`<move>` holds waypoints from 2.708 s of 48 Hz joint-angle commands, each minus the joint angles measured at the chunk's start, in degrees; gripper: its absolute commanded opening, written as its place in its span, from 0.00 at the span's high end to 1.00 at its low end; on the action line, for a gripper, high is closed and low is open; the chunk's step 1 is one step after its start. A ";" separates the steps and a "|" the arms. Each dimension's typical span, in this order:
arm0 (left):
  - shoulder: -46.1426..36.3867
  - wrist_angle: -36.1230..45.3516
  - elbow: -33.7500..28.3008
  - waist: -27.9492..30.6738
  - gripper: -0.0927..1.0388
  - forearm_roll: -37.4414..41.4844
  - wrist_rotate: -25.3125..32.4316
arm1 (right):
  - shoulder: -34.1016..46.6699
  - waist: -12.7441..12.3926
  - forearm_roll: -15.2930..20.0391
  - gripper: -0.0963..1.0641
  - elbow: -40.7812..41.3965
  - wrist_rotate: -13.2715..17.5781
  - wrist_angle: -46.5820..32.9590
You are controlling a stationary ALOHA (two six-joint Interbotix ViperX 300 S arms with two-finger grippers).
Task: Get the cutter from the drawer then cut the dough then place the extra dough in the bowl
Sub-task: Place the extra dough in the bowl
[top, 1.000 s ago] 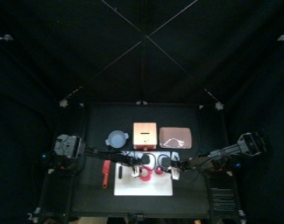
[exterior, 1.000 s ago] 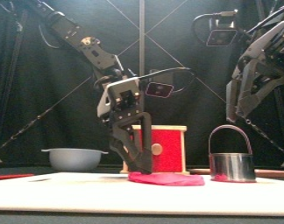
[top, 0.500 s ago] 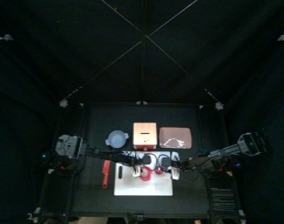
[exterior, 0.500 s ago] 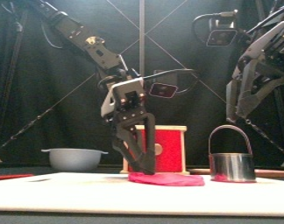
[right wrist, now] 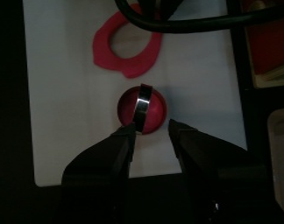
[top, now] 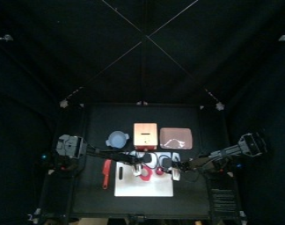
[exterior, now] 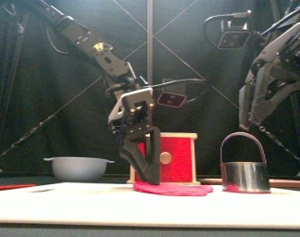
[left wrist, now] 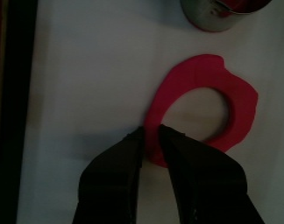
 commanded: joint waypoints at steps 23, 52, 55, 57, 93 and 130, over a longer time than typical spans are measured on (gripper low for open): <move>-4.66 3.34 1.23 -0.09 0.36 1.93 -0.09 | -1.49 -0.09 0.09 0.26 -0.44 0.09 0.44; -12.39 5.63 1.23 0.53 0.36 5.10 -0.09 | -1.49 -0.09 0.70 0.26 0.00 0.09 0.53; -13.01 5.71 1.32 0.79 0.36 5.19 -0.09 | -1.49 -0.09 0.70 0.26 -0.09 0.09 0.53; -13.54 5.71 1.32 0.97 0.36 5.19 -0.09 | -1.49 -0.09 0.70 0.26 -0.09 0.09 0.53; -23.99 13.01 2.55 6.06 0.36 13.36 -0.18 | -1.49 -0.09 1.67 0.26 0.44 0.09 0.53; -45.18 13.01 19.34 18.11 0.36 22.24 -4.31 | -1.49 -1.85 1.76 0.26 -0.26 -0.18 0.53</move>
